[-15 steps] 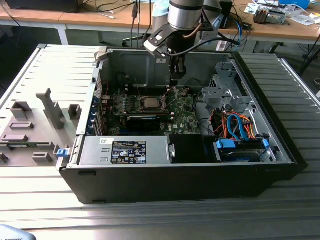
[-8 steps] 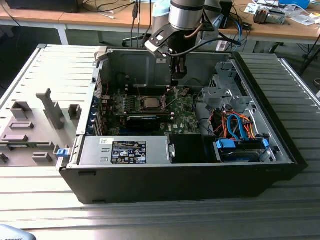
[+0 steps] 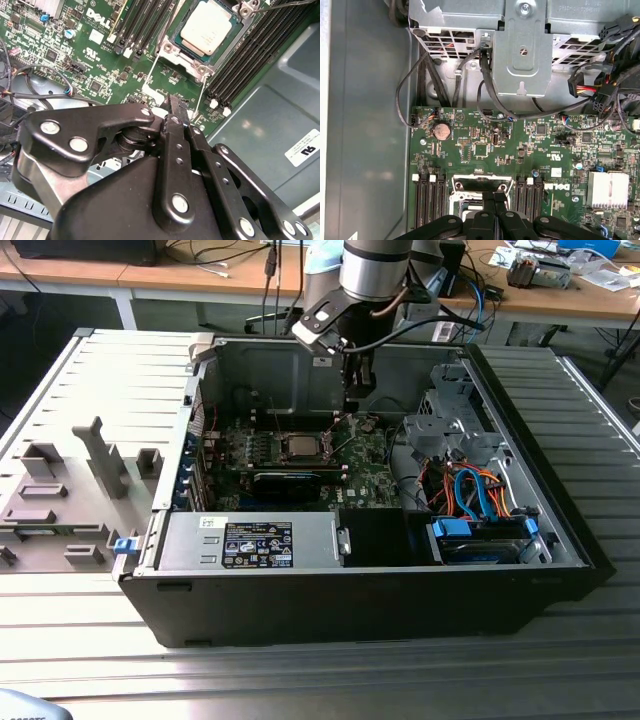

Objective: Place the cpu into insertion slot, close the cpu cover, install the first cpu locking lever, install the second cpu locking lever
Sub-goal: 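Close the cpu cover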

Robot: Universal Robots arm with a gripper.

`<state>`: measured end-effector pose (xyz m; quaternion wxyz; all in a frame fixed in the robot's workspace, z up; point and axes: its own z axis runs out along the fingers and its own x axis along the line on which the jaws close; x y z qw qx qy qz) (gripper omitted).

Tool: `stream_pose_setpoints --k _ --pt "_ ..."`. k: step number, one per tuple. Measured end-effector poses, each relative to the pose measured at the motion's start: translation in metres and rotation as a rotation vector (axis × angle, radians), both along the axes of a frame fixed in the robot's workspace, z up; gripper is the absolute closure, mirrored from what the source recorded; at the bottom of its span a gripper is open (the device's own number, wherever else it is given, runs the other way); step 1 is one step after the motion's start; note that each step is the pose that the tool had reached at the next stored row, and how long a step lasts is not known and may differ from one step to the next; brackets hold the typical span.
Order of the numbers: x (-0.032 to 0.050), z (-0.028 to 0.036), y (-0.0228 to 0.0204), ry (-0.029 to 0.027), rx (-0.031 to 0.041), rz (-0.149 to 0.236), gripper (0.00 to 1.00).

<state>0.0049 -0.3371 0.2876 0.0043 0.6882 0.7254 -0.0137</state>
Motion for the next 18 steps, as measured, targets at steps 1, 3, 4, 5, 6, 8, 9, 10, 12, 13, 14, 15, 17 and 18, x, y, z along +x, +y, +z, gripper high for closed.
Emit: stream_pose_setpoints --k 1,3,4,5,6,8,9,10,12,13,14,15,17,18 --pt "0.0004 0.0 0.0 -0.0001 0.0 0.0 0.89" --pt "0.0014 -0.0001 0.0 0.0 0.0 0.0 0.89" --pt "0.002 -0.0002 0.0 0.0 0.0001 0.0 0.89" --pt "0.0023 -0.0002 0.0 0.0 0.0 0.0 0.89" --pt "0.0025 -0.0002 0.0 0.0 0.0 0.0 0.89" --pt "0.0036 -0.0002 0.0 0.0 0.0 0.0 0.89" --pt "0.004 -0.0003 0.0 0.0 0.0001 0.0 0.89" --pt "0.0043 -0.0003 0.0 0.0 0.0 0.0 0.89" --pt "0.0048 -0.0003 0.0 0.0 0.0 0.0 0.89" --pt "0.005 -0.0003 0.0 0.0 0.0 0.0 0.89" --pt "0.0053 -0.0003 0.0 0.0 0.0001 0.0 0.89" --pt "0.0058 -0.0003 0.0 0.0 0.0 0.0 0.89" --pt "0.0075 -0.0004 0.0001 0.0 0.0001 0.0 0.89" --pt "0.0097 -0.0005 0.0004 -0.0001 0.0003 0.0 0.89"
